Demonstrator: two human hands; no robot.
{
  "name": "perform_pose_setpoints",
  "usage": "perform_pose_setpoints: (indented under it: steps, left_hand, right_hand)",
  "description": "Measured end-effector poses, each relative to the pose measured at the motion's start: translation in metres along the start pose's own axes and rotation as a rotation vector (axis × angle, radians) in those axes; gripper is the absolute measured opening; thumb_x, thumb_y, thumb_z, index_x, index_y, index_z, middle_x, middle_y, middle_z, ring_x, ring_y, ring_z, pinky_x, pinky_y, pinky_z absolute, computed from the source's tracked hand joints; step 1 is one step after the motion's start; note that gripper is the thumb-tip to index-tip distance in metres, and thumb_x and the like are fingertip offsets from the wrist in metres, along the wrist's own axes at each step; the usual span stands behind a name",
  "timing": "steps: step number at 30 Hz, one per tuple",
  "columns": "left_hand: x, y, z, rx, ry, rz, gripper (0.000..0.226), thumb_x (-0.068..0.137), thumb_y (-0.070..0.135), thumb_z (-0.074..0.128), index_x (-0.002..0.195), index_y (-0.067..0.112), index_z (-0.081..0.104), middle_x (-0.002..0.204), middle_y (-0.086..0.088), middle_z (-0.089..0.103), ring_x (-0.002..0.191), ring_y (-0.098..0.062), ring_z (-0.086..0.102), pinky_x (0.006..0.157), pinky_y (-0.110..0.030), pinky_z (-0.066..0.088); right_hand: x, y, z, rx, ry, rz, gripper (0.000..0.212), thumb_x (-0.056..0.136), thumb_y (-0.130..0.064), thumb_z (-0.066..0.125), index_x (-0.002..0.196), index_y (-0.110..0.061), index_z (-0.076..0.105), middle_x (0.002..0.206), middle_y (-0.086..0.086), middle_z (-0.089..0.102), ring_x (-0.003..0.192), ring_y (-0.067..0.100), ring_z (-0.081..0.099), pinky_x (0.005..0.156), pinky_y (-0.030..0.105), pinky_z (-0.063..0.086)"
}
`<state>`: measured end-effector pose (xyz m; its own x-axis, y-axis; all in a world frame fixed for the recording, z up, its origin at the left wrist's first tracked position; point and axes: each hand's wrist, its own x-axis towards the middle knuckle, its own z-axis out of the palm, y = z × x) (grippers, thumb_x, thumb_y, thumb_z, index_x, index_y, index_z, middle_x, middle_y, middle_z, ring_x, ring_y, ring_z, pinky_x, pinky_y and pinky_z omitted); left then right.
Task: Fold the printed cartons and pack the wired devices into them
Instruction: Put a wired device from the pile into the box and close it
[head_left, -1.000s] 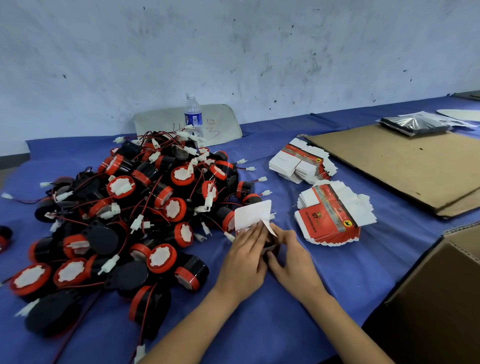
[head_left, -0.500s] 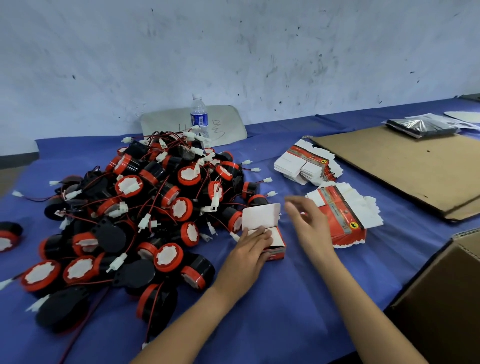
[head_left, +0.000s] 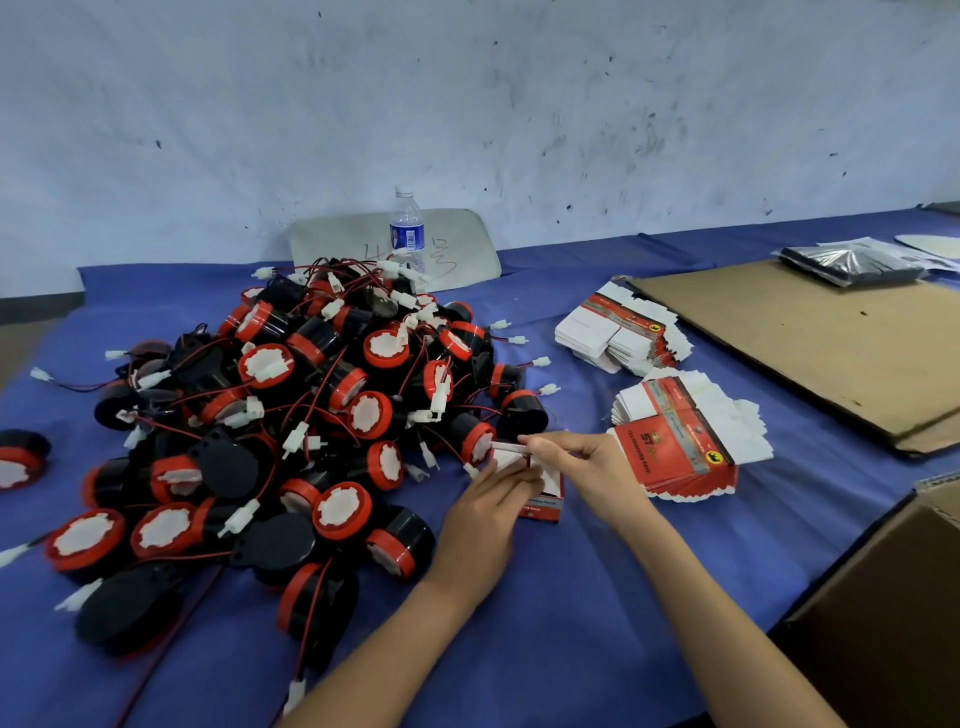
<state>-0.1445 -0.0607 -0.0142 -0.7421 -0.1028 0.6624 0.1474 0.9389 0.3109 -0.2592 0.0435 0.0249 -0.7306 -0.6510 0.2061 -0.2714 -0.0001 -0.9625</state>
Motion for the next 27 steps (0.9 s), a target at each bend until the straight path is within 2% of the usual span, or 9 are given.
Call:
perform_pose_setpoints:
  steps: [3,6,8,13,16,19,21,24,27]
  left_hand:
    - [0.0,0.002,-0.002,-0.003,0.004,-0.009,0.036,0.076,-0.008,0.061,0.109,0.0,0.071,0.115,-0.012,0.07,0.114,-0.032,0.062,0.093,-0.044,0.052]
    - [0.0,0.001,-0.003,-0.012,0.003,-0.02,0.04,0.07,-0.015,0.069,0.108,-0.001,0.071,0.113,-0.012,0.07,0.112,-0.03,0.064,0.09,-0.048,0.054]
    - [0.0,0.001,-0.004,-0.021,0.0,-0.019,0.043,0.066,-0.016,0.073,0.106,-0.001,0.072,0.111,-0.012,0.071,0.11,-0.029,0.065,0.089,-0.048,0.054]
    - [0.0,0.001,-0.003,-0.044,-0.017,-0.036,0.033,0.08,-0.008,0.062,0.11,0.0,0.07,0.115,-0.012,0.069,0.115,-0.027,0.062,0.097,-0.042,0.051]
    - [-0.002,-0.002,0.001,-0.042,-0.048,-0.046,0.034,0.084,-0.01,0.059,0.115,0.003,0.068,0.12,-0.008,0.068,0.12,-0.023,0.059,0.105,-0.04,0.044]
    - [-0.001,-0.003,0.001,-0.035,-0.03,-0.032,0.03,0.084,-0.008,0.062,0.11,0.006,0.07,0.115,-0.005,0.068,0.116,-0.021,0.059,0.1,-0.036,0.046]
    - [0.0,-0.003,0.0,-0.028,0.022,-0.048,0.023,0.084,-0.004,0.066,0.104,0.008,0.07,0.109,-0.002,0.067,0.107,-0.016,0.054,0.091,-0.031,0.046]
    - [-0.003,-0.004,0.0,-0.13,0.084,-0.181,0.022,0.085,-0.001,0.066,0.103,0.01,0.06,0.108,0.0,0.061,0.105,-0.016,0.053,0.089,-0.026,0.043]
    - [-0.005,-0.005,0.0,-0.205,0.108,-0.235,0.032,0.082,0.0,0.07,0.106,0.011,0.051,0.114,0.001,0.053,0.11,-0.026,0.059,0.085,-0.026,0.048]
  right_hand:
    - [-0.001,0.001,0.007,0.029,0.014,-0.006,0.019,0.089,-0.011,0.065,0.088,-0.027,0.075,0.088,-0.014,0.075,0.09,0.002,0.068,0.078,0.013,0.049]
    - [0.002,-0.001,0.009,-0.025,0.066,-0.057,0.024,0.089,-0.01,0.066,0.085,-0.032,0.074,0.083,-0.018,0.074,0.087,-0.001,0.068,0.077,0.011,0.048]
    - [0.003,-0.003,0.009,-0.055,0.094,-0.079,0.025,0.088,-0.01,0.067,0.082,-0.034,0.074,0.082,-0.017,0.074,0.088,0.001,0.069,0.079,0.015,0.051]
    - [-0.001,-0.001,0.009,-0.013,0.068,-0.079,0.028,0.084,0.0,0.069,0.087,-0.028,0.073,0.09,-0.007,0.073,0.087,0.0,0.067,0.081,0.014,0.049]
    - [-0.002,0.007,0.012,-0.075,0.124,-0.055,0.022,0.083,-0.002,0.071,0.096,-0.02,0.074,0.097,0.002,0.074,0.096,0.01,0.067,0.089,0.022,0.05]
    - [-0.001,0.01,0.016,-0.058,0.178,-0.054,0.023,0.082,-0.002,0.072,0.092,-0.022,0.075,0.093,-0.002,0.074,0.096,0.016,0.068,0.089,0.027,0.051]
    - [-0.004,0.012,0.018,-0.043,0.192,-0.063,0.029,0.081,-0.001,0.073,0.086,-0.03,0.073,0.091,-0.006,0.073,0.096,0.015,0.067,0.089,0.024,0.05]
    - [-0.014,0.021,0.021,-0.08,0.185,-0.109,0.034,0.079,0.0,0.074,0.087,-0.033,0.072,0.093,-0.013,0.071,0.1,0.008,0.063,0.088,0.012,0.045]
    - [-0.024,0.031,0.025,-0.194,0.19,-0.174,0.028,0.079,0.001,0.074,0.096,-0.021,0.076,0.1,-0.007,0.072,0.105,0.006,0.06,0.089,0.006,0.039]
